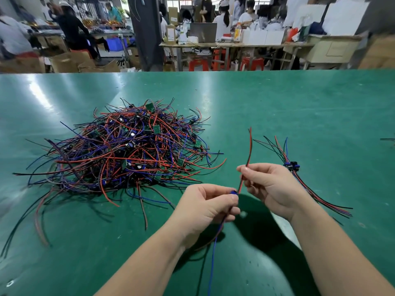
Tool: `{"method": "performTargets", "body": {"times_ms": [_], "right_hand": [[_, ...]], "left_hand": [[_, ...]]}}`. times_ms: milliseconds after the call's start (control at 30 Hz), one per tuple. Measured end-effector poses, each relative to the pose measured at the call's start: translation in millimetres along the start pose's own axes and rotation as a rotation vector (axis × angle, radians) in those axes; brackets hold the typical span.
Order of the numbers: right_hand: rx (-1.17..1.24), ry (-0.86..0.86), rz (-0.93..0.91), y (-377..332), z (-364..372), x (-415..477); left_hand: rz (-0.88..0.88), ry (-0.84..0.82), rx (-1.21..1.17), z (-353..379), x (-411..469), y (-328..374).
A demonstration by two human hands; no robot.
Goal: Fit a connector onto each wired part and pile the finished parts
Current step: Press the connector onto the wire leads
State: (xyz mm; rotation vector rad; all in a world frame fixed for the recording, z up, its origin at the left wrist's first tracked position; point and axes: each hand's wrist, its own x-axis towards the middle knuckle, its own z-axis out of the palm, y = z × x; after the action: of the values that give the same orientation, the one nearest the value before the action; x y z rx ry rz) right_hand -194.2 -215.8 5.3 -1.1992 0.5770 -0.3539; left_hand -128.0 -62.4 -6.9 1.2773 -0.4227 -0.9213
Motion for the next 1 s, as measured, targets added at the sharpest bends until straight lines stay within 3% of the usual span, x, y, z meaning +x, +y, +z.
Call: {"method": "performTargets", "body": {"times_ms": [200, 500, 600, 700, 800, 900, 1000], "right_hand": [[0.301, 0.317, -0.080, -14.1, -16.9, 6.7], [0.418, 0.434, -0.080, -10.5, -18.9, 7.4], [0.452, 0.336, -0.025, -9.5, -18.9, 7.0], [0.189, 0.134, -0.006, -1.2, -7.3, 2.1], [-0.001, -0.154, -0.141, 13.0, 10.1, -4.2], [0.032, -0.243, -0.264, 18.3, 21.5, -9.2], [0.145, -0.213, -0.266, 17.2, 22.4, -9.8]], "left_hand": [[-0.069, -0.191, 0.096, -2.5, -7.9, 3.7], [-0.119, -0.264, 0.184, -13.9, -10.5, 13.8], [-0.087, -0.227, 0.107, -19.3, -10.9, 19.4], [0.011, -0.154, -0.174, -20.4, -7.9, 24.4], [0.073, -0.070, -0.354, -18.1, -3.6, 23.1], [0.067, 0.081, -0.270, -16.0, -0.2, 14.8], [0.069, 0.111, -0.199, -9.5, 1.4, 5.5]]}}
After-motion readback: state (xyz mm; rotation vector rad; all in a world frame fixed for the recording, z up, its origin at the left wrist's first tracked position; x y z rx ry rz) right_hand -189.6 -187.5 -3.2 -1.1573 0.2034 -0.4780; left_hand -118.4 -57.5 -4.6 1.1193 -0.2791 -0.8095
